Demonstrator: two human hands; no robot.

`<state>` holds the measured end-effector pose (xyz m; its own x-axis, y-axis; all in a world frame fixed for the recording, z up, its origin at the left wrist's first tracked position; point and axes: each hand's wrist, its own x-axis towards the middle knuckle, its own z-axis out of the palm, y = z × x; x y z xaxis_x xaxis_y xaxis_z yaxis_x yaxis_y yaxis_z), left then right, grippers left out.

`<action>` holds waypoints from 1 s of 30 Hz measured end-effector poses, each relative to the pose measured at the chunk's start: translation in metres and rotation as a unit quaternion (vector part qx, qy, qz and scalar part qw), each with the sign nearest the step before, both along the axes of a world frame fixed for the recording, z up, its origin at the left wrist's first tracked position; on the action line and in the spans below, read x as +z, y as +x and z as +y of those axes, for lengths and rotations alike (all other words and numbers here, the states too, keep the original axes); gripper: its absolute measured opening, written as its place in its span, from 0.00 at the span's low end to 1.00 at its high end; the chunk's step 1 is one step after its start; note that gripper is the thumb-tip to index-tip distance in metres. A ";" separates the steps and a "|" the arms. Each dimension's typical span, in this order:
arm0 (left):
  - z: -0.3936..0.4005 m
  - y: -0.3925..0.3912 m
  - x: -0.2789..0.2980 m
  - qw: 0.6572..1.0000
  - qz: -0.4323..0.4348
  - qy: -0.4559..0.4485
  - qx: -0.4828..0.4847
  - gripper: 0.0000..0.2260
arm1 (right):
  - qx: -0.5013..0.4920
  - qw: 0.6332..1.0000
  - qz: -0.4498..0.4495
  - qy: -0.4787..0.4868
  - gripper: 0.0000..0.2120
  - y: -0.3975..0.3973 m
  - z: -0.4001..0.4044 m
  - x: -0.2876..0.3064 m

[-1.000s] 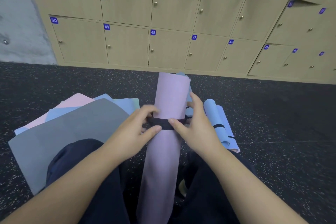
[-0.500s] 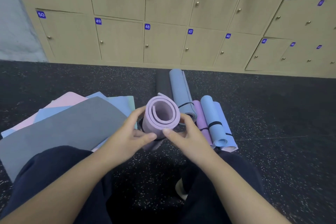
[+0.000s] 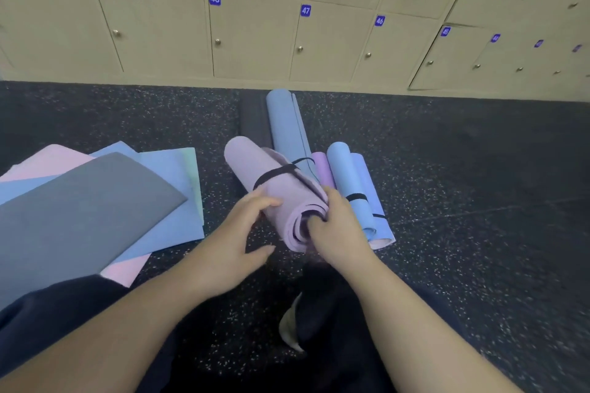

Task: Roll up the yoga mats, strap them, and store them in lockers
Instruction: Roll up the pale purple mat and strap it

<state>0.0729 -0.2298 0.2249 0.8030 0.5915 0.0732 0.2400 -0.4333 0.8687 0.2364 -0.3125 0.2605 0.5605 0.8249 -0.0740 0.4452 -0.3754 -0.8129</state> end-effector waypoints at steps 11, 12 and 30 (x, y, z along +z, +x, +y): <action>0.038 0.070 -0.027 0.990 0.138 -0.002 0.032 0.23 | -0.083 0.982 -0.162 -0.059 0.29 0.111 0.058 -0.036; 0.040 0.077 -0.030 0.989 0.145 -0.011 0.032 0.22 | -0.077 0.979 -0.175 -0.075 0.31 0.118 0.064 -0.041; 0.050 0.140 -0.075 0.968 0.239 -0.076 -0.009 0.21 | -0.002 0.895 -0.255 -0.365 0.31 0.214 0.115 -0.143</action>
